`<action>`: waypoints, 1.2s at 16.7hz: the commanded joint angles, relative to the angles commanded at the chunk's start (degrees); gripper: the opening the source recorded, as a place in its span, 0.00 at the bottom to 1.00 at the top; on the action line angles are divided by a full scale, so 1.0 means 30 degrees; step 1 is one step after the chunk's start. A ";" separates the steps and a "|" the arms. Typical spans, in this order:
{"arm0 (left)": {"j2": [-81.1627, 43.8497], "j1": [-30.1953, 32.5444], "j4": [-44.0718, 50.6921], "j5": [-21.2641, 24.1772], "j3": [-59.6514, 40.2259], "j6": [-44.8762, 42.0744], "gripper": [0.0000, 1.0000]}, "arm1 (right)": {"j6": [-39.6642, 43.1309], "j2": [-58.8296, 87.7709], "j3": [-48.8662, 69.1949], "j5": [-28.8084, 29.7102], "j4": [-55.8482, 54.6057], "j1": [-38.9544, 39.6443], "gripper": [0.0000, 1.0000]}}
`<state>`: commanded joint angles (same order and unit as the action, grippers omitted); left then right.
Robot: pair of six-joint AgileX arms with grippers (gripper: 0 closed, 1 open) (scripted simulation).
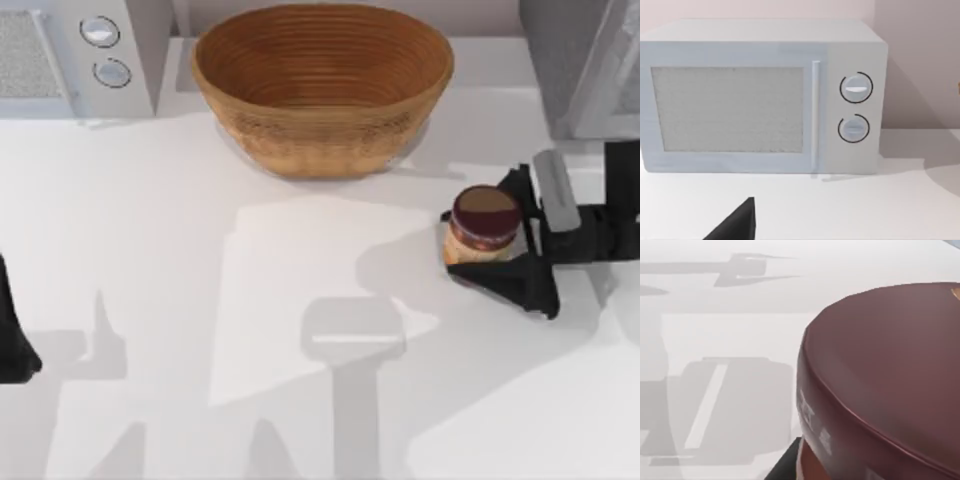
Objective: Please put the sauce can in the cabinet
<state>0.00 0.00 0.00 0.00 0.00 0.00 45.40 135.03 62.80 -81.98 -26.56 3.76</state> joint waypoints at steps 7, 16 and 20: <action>0.0000 0.0000 0.0000 0.0000 0.0000 0.0000 1.00 | -0.0022 -0.0013 0.0001 0.0000 0.0047 -0.0080 0.00; 0.0000 0.0000 0.0000 0.0000 0.0000 0.0000 1.00 | 0.0053 -0.3505 0.0882 -0.0016 0.4512 -0.0091 0.00; 0.0000 0.0000 0.0000 0.0000 0.0000 0.0000 1.00 | 0.0142 -0.5133 0.1353 -0.0108 0.6466 -0.0013 0.00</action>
<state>0.00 0.00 0.00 0.00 0.00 0.00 45.83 119.63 66.86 -82.30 -7.17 3.72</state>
